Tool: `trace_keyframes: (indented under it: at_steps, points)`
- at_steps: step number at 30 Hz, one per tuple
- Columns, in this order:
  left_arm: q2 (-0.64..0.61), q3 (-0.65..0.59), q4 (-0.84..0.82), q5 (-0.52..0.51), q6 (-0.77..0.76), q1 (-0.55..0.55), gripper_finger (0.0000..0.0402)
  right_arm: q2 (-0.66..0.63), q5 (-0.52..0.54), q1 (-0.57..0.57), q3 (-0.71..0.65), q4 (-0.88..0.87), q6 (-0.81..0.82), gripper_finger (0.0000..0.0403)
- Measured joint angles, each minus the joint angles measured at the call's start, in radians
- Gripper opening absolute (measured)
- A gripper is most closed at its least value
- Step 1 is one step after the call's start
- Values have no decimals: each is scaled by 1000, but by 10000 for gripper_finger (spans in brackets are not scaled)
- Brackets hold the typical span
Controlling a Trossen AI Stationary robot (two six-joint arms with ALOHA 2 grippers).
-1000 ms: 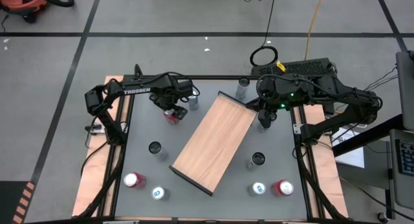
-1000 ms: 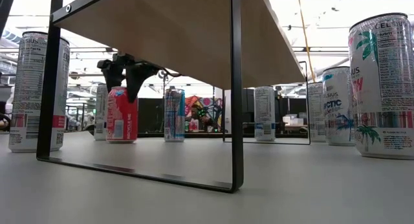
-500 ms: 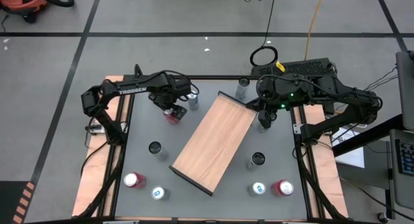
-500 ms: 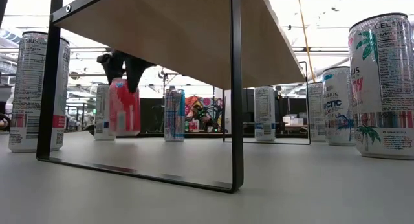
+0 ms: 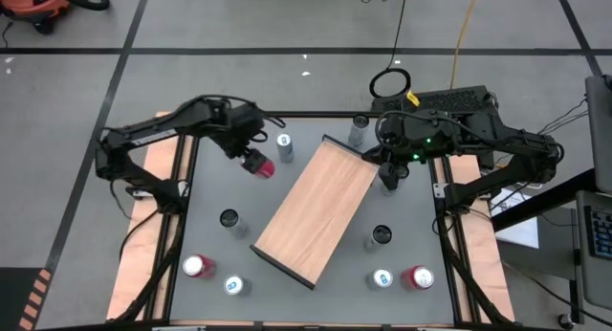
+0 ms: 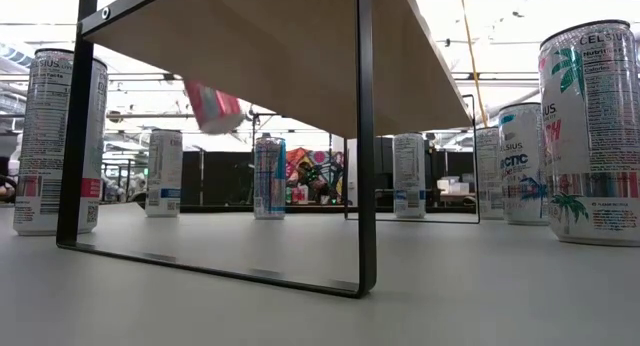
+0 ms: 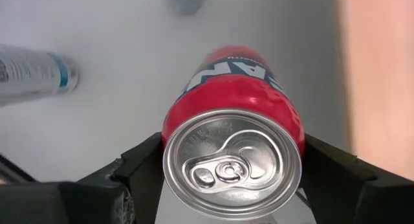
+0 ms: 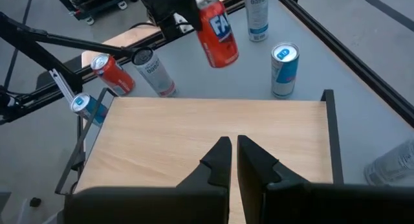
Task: Place canned beverage on shelf
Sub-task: Put the red soda can on the shelf
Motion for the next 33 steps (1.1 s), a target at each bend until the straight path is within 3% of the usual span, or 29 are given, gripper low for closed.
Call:
trace_keyframes:
  at_steps: [12, 22, 27, 33]
  points:
    - [-41, 185, 7, -8, 70, -57, 283, 53, -4, 0, 0, 94, -3, 0]
    - [-42, 216, 107, -11, 176, -90, 283, 93, -59, 1, 0, 228, -6, 7]
    - [-41, 216, 199, -11, 267, -118, 283, 118, -60, 1, 0, 295, -8, 47]
    - [-41, 216, 326, -26, 402, -151, 283, 157, -56, 1, 0, 392, -91, 133]
